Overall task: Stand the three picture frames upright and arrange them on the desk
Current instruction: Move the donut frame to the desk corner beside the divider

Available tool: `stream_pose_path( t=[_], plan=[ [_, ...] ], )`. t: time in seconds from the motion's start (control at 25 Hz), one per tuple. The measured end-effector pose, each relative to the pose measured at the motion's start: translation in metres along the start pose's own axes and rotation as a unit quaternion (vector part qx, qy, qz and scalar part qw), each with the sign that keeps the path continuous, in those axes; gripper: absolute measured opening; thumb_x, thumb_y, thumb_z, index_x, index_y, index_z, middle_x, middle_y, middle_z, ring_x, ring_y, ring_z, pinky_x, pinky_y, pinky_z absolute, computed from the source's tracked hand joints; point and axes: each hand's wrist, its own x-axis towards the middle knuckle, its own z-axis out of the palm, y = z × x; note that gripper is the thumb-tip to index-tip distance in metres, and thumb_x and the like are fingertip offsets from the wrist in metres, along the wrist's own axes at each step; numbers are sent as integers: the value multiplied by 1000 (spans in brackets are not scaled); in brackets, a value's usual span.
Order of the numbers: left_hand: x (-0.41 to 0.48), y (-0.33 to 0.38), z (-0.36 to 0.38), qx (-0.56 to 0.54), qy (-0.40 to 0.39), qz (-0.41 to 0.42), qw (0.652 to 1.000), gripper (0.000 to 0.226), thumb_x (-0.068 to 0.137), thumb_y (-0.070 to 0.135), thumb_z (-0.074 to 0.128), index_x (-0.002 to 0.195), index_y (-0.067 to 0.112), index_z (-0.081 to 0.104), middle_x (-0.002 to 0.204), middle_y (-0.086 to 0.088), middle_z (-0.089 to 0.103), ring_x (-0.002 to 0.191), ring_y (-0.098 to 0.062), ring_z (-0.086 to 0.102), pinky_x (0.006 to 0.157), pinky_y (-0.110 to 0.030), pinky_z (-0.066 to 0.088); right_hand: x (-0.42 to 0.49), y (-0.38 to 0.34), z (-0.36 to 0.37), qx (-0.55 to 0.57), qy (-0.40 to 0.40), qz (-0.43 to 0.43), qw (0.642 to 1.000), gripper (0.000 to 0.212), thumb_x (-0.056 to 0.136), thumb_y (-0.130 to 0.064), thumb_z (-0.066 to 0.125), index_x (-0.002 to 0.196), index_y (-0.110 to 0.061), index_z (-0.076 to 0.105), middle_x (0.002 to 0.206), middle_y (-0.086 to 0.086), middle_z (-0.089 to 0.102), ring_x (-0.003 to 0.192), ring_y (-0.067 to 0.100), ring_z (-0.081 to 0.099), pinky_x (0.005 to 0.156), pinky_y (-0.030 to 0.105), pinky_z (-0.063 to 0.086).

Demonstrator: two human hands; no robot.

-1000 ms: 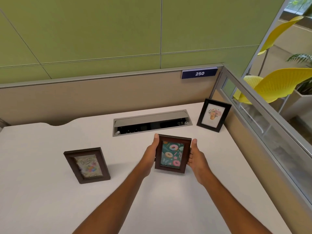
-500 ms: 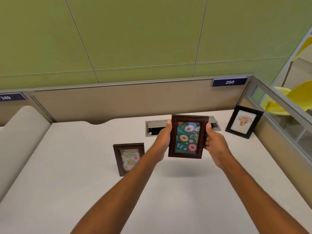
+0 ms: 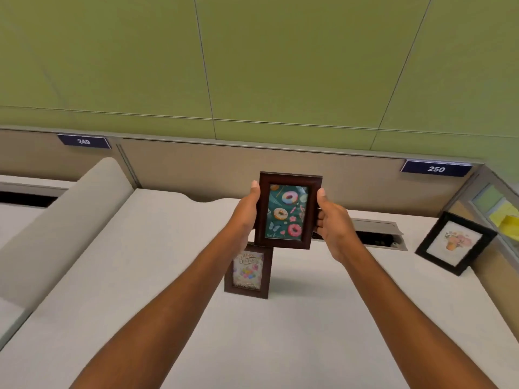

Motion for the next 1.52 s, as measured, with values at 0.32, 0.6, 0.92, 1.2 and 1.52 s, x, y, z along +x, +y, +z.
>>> stream_pose_path(
  t=[0.32, 0.6, 0.92, 1.2, 1.52],
  plan=[
    [6, 10, -119, -50, 120, 10, 991, 67, 109, 75, 28, 112, 33, 80, 104, 6, 86, 104, -15, 78, 95, -41, 58, 50, -9, 133, -39, -103, 6, 994, 54, 105, -65, 49, 109, -18, 76, 99, 2, 87, 101, 23, 82, 83, 38, 63],
    [45, 8, -252, -77, 173, 16, 982, 76, 97, 90, 28, 111, 39, 83, 102, 11, 88, 112, -17, 77, 89, -41, 55, 90, -7, 281, -60, -177, 16, 982, 71, 101, -79, 36, 108, -23, 80, 101, 0, 87, 99, 20, 82, 85, 40, 63],
    [117, -19, -367, -95, 240, -5, 966, 84, 93, 95, 27, 116, 38, 83, 101, 11, 88, 83, -6, 85, 76, -35, 55, 142, 22, 417, -93, -210, 55, 972, 80, 101, -81, 25, 112, -22, 77, 117, 11, 82, 110, 29, 78, 100, 48, 61],
    [181, -45, -442, -104, 264, -34, 958, 83, 97, 91, 26, 129, 34, 78, 116, 3, 85, 108, -19, 78, 95, -43, 54, 201, 65, 499, -102, -230, 83, 964, 76, 102, -79, 26, 113, -22, 74, 119, 12, 81, 114, 30, 76, 104, 49, 60],
    [235, -91, -484, -117, 264, -59, 956, 81, 104, 82, 24, 144, 27, 69, 130, -1, 78, 116, -25, 73, 109, -52, 49, 256, 119, 543, -120, -233, 109, 959, 72, 102, -80, 26, 105, -25, 72, 107, 6, 82, 104, 25, 78, 103, 48, 60]
  ],
)
